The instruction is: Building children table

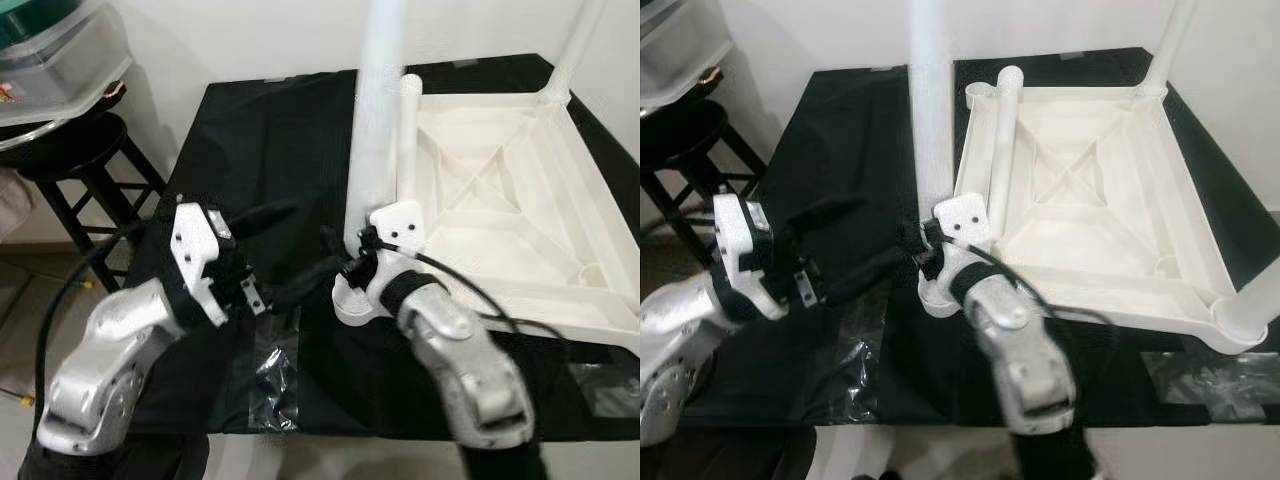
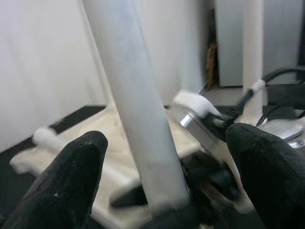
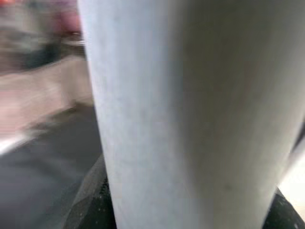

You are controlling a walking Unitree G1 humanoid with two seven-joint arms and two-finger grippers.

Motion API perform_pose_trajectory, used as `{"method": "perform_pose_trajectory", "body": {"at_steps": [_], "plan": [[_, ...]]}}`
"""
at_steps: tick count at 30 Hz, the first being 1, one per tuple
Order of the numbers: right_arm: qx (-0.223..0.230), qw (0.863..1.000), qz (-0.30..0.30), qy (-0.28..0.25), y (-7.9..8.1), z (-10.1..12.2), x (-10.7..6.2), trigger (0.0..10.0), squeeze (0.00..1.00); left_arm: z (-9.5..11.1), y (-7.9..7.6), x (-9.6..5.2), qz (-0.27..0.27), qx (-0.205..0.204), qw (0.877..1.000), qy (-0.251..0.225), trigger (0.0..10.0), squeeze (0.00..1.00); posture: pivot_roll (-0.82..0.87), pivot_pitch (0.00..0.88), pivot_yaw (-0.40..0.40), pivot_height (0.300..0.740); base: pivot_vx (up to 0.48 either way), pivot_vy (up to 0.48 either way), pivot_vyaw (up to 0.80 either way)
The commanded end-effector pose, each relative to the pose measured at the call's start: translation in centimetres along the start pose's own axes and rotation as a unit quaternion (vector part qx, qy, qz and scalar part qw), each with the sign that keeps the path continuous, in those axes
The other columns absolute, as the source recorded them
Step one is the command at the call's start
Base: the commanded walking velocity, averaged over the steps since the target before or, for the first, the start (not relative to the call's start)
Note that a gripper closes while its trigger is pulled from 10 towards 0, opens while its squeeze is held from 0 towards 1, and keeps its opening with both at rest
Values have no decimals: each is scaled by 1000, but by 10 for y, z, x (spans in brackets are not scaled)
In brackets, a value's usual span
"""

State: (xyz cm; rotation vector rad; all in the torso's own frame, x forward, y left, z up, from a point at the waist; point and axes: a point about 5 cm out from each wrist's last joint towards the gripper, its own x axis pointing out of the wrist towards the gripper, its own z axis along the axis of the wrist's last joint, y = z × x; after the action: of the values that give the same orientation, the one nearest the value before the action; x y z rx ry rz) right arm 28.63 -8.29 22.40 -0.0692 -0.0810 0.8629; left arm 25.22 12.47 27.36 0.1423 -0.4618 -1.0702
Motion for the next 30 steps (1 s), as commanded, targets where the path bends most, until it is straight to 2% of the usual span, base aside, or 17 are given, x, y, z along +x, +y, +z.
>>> {"method": "perform_pose_trajectory", "body": {"at_steps": [1, 6, 7, 9, 11, 12, 13, 14, 15, 17, 18, 20, 22, 30], "plan": [[-5, 993, 114, -29, 8, 15, 0, 10000, 0, -2, 0, -1, -14, -12, 1000, 7, 10000, 0, -32, 175, 98, 740, 0, 0, 0], [-20, 987, 149, -63, -1, 37, -6, 10000, 0, -2, -1, 0, -20, -15, 1000, 7, 10000, 0, -29, 169, 94, 740, 0, 0, 0], [-32, 984, 167, -60, 0, 39, -8, 10000, 0, -2, -2, 0, -23, -17, 1000, 7, 10000, 0, -29, 167, 94, 740, 0, 0, 0], [-32, 984, 167, -60, 0, 39, -8, 10000, 0, -2, -2, 0, -23, -17, 1000, 7, 10000, 0, -29, 167, 94, 740, 0, 0, 0], [-60, 980, 185, -47, 1, 37, -11, 10000, 0, -1, -3, 0, -30, -24, 999, 4, 10000, 0, -28, 164, 95, 740, 0, 0, 0], [-60, 980, 185, -47, 1, 37, -11, 10000, 0, -1, -3, 0, -30, -24, 999, 4, 10000, 0, -28, 164, 95, 740, 0, 0, 0], [-89, 978, 183, -32, -3, 36, -11, 10000, 0, 1, -3, 1, -36, -32, 999, -1, 10000, 0, -29, 160, 94, 740, 0, 0, 0], [-89, 978, 183, -32, -3, 36, -11, 10000, 0, 1, -3, 1, -36, -32, 999, -1, 10000, 0, -29, 160, 94, 740, 0, 0, 0], [-126, 973, 191, -12, -13, 36, -12, 10000, 0, 6, -3, 0, -59, -58, 996, -13, 10000, 20, -29, 157, 92, 740, 0, 0, 0], [-126, 973, 191, -12, -13, 36, -12, 10000, 0, 6, -3, 0, -59, -58, 996, -13, 10000, 20, -29, 157, 92, 740, 0, 0, 0], [-136, 972, 192, -7, -19, 38, -12, 10000, 0, 11, -6, -2, -87, -80, 993, -24, 10000, 1000, -29, 149, 87, 740, 0, 0, 0], [-154, 969, 195, 1, -28, 43, -13, 10000, 0, 18, -6, -3, -116, -94, 988, -33, 10000, 1000, -25, 143, 85, 740, 0, 0, 0], [-161, 966, 202, 5, -29, 44, -13, 10000, 0, 20, -5, -3, -123, -96, 987, -36, 10000, 1000, -25, 137, 84, 740, 0, 0, 0], [-175, 957, 232, 12, -23, 44, -11, 10000, 0, 30, 4, 4, -123, -97, 986, -61, 10000, 1000, -27, 124, 84, 740, 0, 0, 0]]}}
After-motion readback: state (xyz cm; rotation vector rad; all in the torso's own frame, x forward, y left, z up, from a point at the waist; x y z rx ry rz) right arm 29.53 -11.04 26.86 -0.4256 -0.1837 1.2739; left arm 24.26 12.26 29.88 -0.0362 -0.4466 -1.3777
